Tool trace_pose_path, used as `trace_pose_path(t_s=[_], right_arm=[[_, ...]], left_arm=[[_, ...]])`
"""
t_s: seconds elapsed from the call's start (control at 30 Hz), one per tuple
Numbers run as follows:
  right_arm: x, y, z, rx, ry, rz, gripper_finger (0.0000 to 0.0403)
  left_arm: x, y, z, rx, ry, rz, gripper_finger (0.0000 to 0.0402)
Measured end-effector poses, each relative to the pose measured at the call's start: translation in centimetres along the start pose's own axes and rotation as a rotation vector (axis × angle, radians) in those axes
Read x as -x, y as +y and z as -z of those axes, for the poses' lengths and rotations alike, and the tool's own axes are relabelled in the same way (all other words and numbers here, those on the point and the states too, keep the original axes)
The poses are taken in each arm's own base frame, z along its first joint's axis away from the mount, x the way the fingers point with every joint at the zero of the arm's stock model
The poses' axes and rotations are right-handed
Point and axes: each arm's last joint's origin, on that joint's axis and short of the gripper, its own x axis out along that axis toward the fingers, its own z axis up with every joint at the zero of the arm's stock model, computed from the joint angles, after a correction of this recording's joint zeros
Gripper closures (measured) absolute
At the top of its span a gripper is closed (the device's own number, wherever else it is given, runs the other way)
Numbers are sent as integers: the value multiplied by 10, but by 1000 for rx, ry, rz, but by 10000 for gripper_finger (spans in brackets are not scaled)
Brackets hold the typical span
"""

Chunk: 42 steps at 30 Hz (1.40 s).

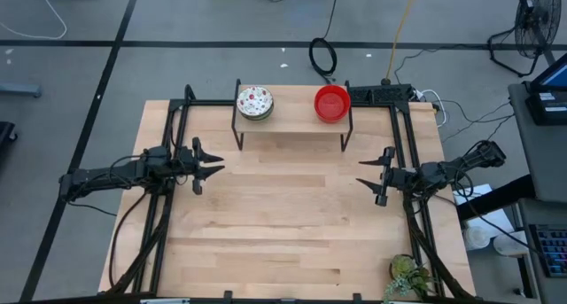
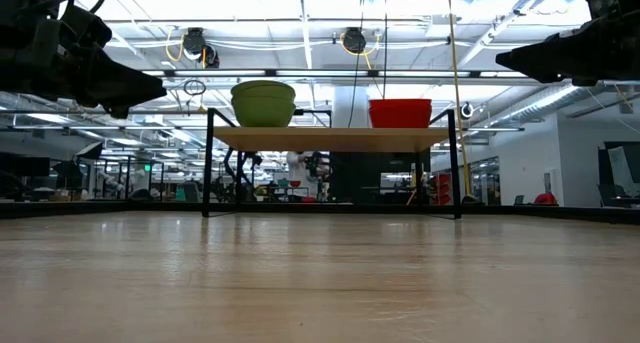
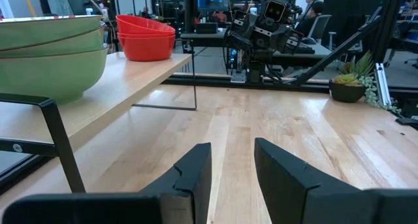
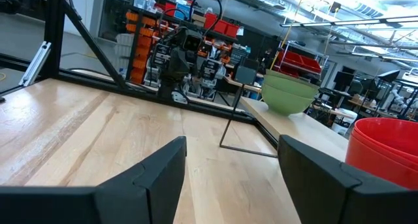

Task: Pick & Place Mini bowls
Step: Return to home position

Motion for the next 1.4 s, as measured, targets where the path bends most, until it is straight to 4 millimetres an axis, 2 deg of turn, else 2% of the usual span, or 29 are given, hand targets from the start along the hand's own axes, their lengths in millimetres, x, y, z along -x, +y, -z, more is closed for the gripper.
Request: trace_pose_path(t_s=[1.4], right_arm=[[0,0,0,0,0,0,174]], left_arm=[[0,0,0,2,0,0,282]])
